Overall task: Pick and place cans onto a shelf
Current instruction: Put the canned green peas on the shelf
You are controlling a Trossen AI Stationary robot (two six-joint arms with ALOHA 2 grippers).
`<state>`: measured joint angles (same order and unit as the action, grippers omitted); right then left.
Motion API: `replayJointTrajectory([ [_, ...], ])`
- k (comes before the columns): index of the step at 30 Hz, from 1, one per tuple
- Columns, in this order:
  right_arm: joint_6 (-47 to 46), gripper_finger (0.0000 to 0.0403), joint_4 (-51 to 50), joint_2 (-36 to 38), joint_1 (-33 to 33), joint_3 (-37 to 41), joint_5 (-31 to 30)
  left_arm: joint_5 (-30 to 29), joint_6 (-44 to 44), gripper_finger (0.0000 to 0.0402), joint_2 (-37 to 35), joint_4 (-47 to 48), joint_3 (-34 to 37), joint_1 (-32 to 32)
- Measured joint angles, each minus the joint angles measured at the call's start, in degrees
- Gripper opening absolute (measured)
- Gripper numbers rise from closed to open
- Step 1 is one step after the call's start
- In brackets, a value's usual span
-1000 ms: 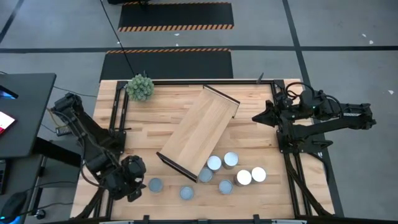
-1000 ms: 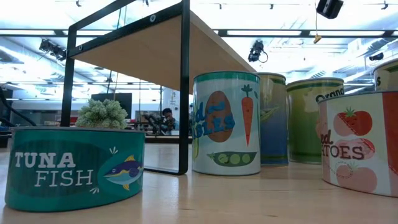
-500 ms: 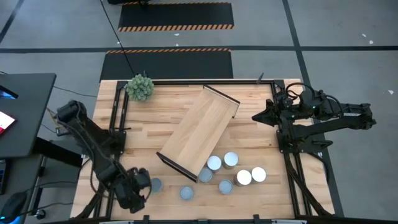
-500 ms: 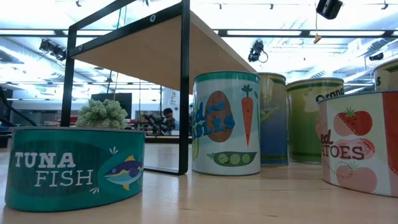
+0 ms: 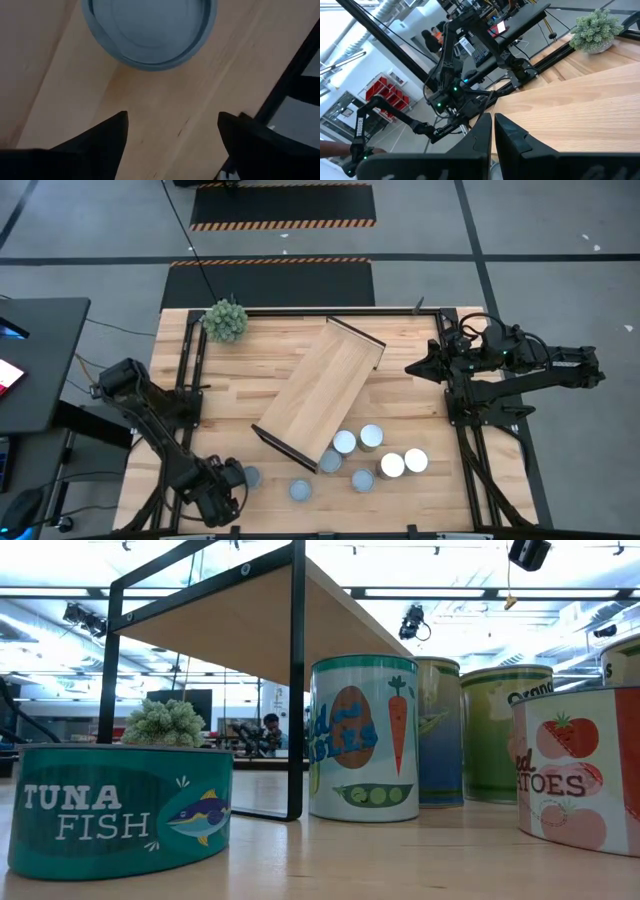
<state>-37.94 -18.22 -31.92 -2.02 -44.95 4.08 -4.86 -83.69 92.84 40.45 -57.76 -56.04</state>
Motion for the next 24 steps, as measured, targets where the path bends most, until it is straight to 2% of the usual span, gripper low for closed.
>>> replayJointTrajectory([
  [9,0.1,0.0027,0.0,0.0,0.0,0.0,-0.1,-6.3,5.1,0.0315,3.4,0.1,0.0,-2.5],
  [17,0.1,0.0027,0.1,0.0,0.0,0.0,-0.1,-7.7,3.5,0.0315,6.4,-0.4,0.0,-0.3],
  [24,0.0,0.0027,0.2,0.0,0.0,0.0,-0.1,-13.1,3.5,0.0315,6.4,-0.9,0.0,2.9],
])
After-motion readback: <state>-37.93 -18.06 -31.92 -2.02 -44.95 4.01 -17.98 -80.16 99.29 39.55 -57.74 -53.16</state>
